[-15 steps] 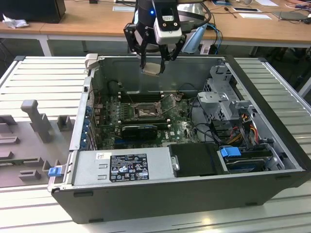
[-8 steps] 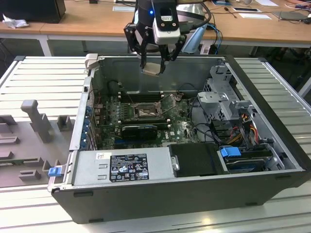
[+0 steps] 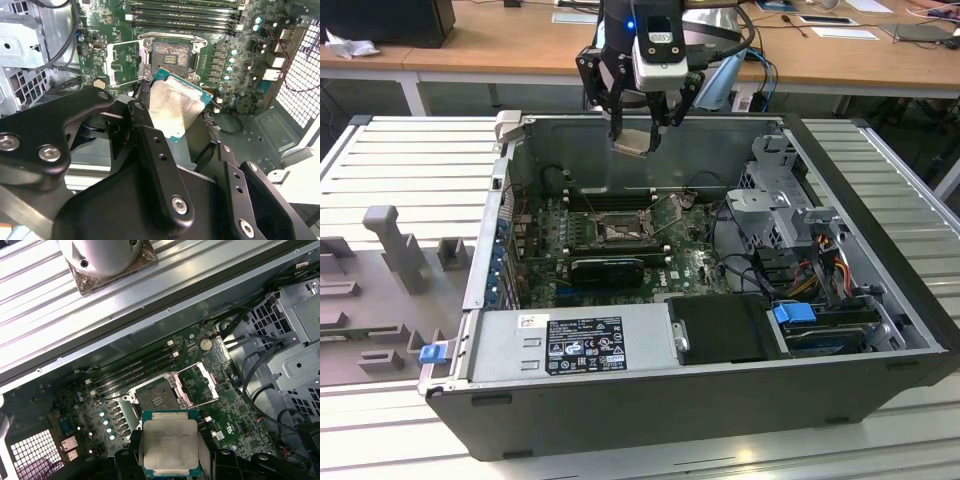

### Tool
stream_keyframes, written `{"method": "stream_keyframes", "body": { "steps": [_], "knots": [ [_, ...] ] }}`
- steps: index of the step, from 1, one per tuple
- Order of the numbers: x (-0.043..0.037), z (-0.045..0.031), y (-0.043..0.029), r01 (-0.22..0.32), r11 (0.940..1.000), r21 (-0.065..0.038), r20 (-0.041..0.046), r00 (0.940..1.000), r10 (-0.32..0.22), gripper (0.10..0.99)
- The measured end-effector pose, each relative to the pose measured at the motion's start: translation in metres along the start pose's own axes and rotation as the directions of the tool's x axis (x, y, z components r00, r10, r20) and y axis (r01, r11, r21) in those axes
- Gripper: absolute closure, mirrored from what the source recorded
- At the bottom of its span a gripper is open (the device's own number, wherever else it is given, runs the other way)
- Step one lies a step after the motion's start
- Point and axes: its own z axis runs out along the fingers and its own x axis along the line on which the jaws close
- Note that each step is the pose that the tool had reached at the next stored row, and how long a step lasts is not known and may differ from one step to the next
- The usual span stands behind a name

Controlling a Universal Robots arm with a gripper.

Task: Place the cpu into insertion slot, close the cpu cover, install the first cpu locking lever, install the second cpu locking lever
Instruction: 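Place the cpu into insertion slot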

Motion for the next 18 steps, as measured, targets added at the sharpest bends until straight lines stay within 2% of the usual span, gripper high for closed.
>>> {"method": "stream_keyframes", "body": {
  "steps": [18],
  "knots": [
    [0.0000, 0.0000, 0.0000, -0.076, 0.9971, -0.002, 0.0068, 0.9970, 0.076, 0.557]
  ]
}}
